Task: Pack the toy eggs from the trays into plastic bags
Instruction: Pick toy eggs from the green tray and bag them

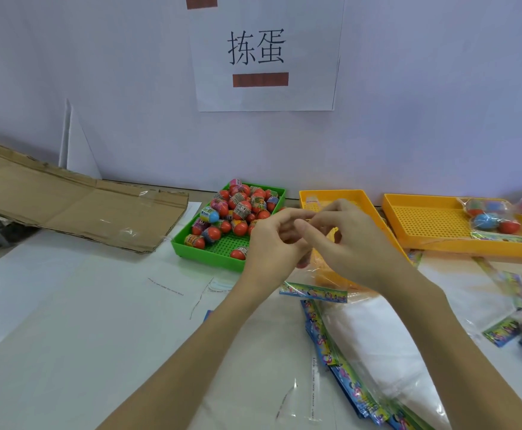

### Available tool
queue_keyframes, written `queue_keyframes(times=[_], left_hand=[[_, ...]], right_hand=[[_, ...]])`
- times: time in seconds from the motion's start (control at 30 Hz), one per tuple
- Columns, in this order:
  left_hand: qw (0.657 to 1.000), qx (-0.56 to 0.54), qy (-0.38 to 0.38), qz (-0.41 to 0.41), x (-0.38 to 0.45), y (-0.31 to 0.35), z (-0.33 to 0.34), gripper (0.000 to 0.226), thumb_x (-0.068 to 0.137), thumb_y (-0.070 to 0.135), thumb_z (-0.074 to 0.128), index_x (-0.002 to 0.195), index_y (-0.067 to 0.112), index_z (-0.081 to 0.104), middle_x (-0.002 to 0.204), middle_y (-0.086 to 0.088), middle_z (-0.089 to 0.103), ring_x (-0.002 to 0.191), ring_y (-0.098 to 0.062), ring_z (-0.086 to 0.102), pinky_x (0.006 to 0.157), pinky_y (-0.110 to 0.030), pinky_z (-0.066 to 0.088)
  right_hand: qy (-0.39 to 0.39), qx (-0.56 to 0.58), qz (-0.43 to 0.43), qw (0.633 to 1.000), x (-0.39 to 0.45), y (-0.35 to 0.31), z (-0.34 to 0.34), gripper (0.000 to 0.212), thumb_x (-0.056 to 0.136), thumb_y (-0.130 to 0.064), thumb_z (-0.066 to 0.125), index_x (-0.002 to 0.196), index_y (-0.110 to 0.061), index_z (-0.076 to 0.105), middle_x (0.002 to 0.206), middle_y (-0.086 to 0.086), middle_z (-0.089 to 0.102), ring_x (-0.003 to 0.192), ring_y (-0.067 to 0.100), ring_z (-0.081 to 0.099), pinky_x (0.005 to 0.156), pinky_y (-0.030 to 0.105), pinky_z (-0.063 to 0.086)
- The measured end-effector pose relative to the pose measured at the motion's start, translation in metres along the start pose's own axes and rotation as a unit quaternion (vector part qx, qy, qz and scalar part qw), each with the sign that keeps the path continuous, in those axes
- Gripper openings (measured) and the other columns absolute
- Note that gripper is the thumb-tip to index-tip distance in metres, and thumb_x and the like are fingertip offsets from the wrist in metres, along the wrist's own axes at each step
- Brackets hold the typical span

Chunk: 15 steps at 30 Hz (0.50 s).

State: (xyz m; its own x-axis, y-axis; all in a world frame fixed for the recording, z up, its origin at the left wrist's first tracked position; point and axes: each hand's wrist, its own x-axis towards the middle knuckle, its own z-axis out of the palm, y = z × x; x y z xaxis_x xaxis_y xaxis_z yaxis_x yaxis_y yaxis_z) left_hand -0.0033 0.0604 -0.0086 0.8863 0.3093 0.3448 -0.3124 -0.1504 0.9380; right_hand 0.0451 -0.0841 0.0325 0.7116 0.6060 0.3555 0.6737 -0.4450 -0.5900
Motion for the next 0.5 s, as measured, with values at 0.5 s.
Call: queue_keyframes(times=[0.5], left_hand=[[0.994, -0.057, -0.014, -0.093, -0.008, -0.003, 0.017, 0.016, 0.101, 0.004, 0.064, 0.116, 0.008, 0.069, 0.094, -0.014, 0.074, 0.084, -0.011, 0.071, 0.080, -0.031, 0.058]], right_hand=[[0.181, 0.005, -0.094, 0.979, 0.000, -0.006, 0.003, 0.019, 0.099, -0.010, 0.063, 0.111, -0.020, 0.073, 0.115, -0.005, 0.066, 0.108, 0.011, 0.061, 0.089, 0.024, 0.050]])
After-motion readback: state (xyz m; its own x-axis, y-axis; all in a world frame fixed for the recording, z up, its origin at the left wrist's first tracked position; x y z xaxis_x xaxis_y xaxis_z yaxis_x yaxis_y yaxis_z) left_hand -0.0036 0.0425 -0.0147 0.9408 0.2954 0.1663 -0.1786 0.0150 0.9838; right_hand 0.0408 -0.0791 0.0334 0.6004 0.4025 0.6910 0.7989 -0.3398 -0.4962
